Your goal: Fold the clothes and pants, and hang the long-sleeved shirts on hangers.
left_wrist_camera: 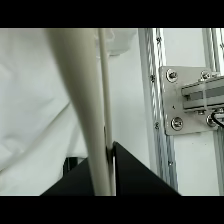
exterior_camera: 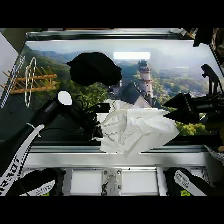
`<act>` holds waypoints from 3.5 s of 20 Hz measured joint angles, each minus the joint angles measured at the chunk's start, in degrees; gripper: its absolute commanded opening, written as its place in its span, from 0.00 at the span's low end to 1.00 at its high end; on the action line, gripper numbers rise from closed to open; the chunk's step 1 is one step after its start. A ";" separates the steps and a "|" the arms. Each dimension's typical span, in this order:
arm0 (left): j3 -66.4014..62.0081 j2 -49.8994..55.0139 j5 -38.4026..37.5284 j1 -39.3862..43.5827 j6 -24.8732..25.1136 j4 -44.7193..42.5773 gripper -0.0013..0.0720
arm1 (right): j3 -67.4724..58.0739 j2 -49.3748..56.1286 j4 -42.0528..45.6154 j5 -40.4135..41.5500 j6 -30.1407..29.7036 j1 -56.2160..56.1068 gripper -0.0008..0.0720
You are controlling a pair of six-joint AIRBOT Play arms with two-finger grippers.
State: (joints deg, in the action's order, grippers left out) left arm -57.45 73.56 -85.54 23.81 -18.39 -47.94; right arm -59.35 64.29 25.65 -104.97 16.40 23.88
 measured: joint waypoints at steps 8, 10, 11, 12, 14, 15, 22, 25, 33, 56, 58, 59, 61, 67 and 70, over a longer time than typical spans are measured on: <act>0.00 0.02 0.00 0.00 0.00 0.00 0.04 | 5.11 2.64 0.02 -0.17 -8.59 -2.78 0.99; 0.00 0.02 0.00 0.00 0.00 -0.02 0.04 | 5.68 3.21 -0.37 -0.20 -9.44 -4.42 0.99; 0.00 0.02 0.02 0.00 0.00 0.00 0.04 | 5.84 3.48 -0.81 -0.22 -9.84 -5.29 0.99; 0.00 0.02 -0.07 0.00 0.00 -0.13 0.04 | 5.95 3.67 -1.25 -0.22 -10.10 -6.08 0.99; 0.02 0.02 -0.22 -0.04 0.00 -0.61 0.04 | 6.08 3.91 -1.95 -0.22 -10.47 -7.56 0.99; 0.02 0.04 -0.44 -0.02 0.00 -0.68 0.04 | 6.12 4.00 -2.19 -0.22 -10.54 -8.22 0.99; 0.02 0.07 -0.13 0.00 0.00 -0.28 0.04 | 6.19 4.39 -1.57 -0.20 -10.67 -10.80 0.99; 0.00 0.07 0.04 0.02 -0.02 0.11 0.04 | 6.21 4.39 0.90 -0.07 -10.64 -11.02 0.99; 0.00 0.07 0.04 0.04 -0.07 0.07 0.04 | 6.21 4.39 3.04 3.48 -10.60 -11.10 0.99; 0.00 0.07 0.24 0.02 -0.09 -0.15 0.04 | 6.21 4.39 2.19 4.31 -10.60 -11.13 0.04; 0.00 0.07 0.24 0.02 -0.09 -0.15 0.04 | 6.21 4.39 2.19 4.48 -10.58 -11.13 0.03; 0.00 0.07 0.20 0.02 -0.07 -0.13 0.04 | 6.21 4.39 2.19 4.48 -10.54 -11.13 0.03; 0.00 0.09 0.20 0.02 -0.04 -0.17 0.04 | 6.21 4.39 2.19 4.55 -10.47 -11.13 0.03; -0.07 0.02 1.25 -0.17 -3.23 0.26 0.73 | 6.25 4.42 2.47 5.11 -10.45 -11.17 0.02; -0.07 -0.37 2.14 -1.77 -9.14 -0.02 0.73 | 6.25 4.42 2.27 4.90 -10.49 -11.17 0.02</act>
State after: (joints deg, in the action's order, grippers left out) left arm -57.52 73.19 -83.40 22.04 -27.53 -47.97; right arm -53.10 68.71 27.92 -100.07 5.91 12.71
